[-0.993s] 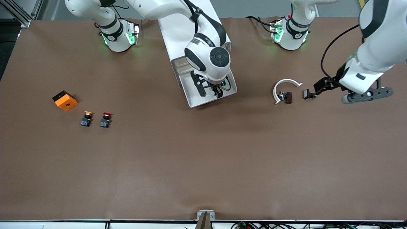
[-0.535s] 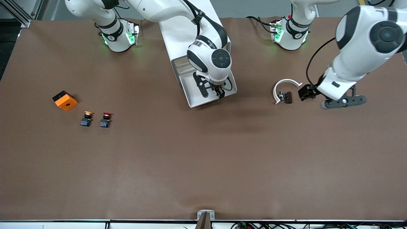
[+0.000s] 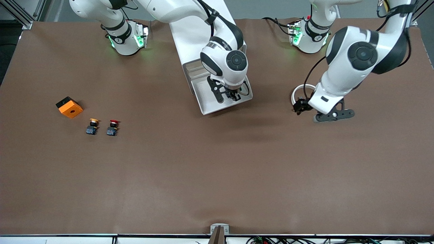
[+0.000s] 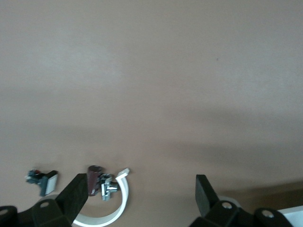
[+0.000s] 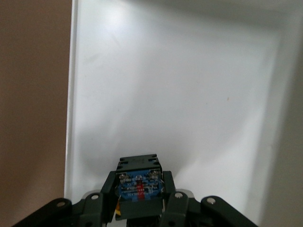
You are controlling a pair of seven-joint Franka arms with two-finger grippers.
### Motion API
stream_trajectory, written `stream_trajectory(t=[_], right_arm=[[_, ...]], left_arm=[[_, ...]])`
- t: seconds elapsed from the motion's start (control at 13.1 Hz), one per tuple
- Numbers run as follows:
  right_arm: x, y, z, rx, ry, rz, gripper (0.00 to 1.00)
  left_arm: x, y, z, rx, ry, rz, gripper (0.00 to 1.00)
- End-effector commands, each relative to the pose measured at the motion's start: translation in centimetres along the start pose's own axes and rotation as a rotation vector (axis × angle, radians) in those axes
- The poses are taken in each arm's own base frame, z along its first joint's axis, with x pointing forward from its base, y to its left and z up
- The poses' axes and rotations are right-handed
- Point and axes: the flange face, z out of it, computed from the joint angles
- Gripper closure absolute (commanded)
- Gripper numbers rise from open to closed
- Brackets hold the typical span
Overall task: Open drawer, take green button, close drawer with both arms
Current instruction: 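Grasp the green button with the right gripper and lift it out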
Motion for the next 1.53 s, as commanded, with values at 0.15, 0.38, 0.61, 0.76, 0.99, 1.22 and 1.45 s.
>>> stream_trajectory(t=[0.15, 0.38, 0.61, 0.76, 0.99, 1.22, 1.45], right_arm=[[-0.6, -0.4, -0.7, 0.017, -0.016, -0.006, 1.0], [0.3, -1.1, -2.4, 0.025, -0.043, -0.041, 1.0], [3.2, -1.8, -5.7, 0.003, -0.095, -0.226, 1.0], [5.9, -2.2, -8.5, -0.009, -0.102, -0.499, 1.0], [11.5, -3.3, -12.0, -0.021, -0.119, -0.668, 1.0], [18.0, -4.1, -14.9, -0.011, -0.122, -0.884, 1.0], [24.9, -4.6, -17.7, 0.044, -0.112, -0.983, 1.0]], left_arm=[[-0.1, 3.7, 3.1, -0.05, 0.01, -0.001, 0.0], [-0.4, 6.8, 6.2, -0.096, 0.013, -0.109, 0.0], [-0.7, 9.5, 8.6, -0.145, 0.017, -0.211, 0.0], [-0.6, 9.7, 10.0, -0.152, 0.008, -0.213, 0.0], [-0.9, 11.7, 12.1, -0.168, -0.012, -0.189, 0.0], [-2.3, 17.9, 12.5, -0.198, -0.015, -0.093, 0.0], [-2.4, 20.1, 14.4, -0.207, -0.041, -0.067, 0.0]])
